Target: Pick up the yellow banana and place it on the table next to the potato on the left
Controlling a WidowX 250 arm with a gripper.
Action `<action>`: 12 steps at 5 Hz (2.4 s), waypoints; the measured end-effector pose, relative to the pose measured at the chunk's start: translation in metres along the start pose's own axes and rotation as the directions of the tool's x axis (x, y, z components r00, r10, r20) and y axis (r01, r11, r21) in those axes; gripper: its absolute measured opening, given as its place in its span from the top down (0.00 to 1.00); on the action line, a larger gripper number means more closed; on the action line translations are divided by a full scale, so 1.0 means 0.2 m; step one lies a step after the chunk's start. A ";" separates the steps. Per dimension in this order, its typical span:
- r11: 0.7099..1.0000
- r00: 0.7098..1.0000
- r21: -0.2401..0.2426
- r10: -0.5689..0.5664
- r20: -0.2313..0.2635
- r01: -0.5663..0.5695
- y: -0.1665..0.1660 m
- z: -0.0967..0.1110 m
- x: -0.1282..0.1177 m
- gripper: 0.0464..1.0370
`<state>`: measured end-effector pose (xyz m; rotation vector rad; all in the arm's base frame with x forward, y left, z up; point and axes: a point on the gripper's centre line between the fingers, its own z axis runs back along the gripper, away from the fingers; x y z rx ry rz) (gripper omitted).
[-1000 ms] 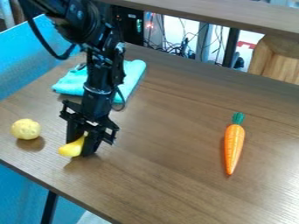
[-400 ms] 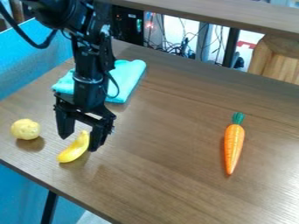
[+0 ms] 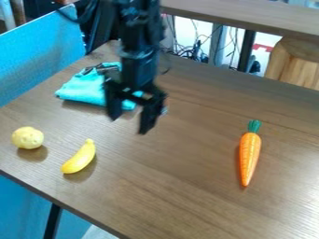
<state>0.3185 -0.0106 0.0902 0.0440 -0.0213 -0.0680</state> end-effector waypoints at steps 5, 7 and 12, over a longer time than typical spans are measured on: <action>0.990 0.993 -0.117 -0.072 0.094 0.083 -0.67 -0.04 0.32 0.04; 0.990 0.994 -0.116 -0.067 0.088 0.077 -0.67 -0.05 0.31 0.04; 0.990 0.994 -0.116 -0.067 0.088 0.077 -0.67 -0.05 0.31 0.04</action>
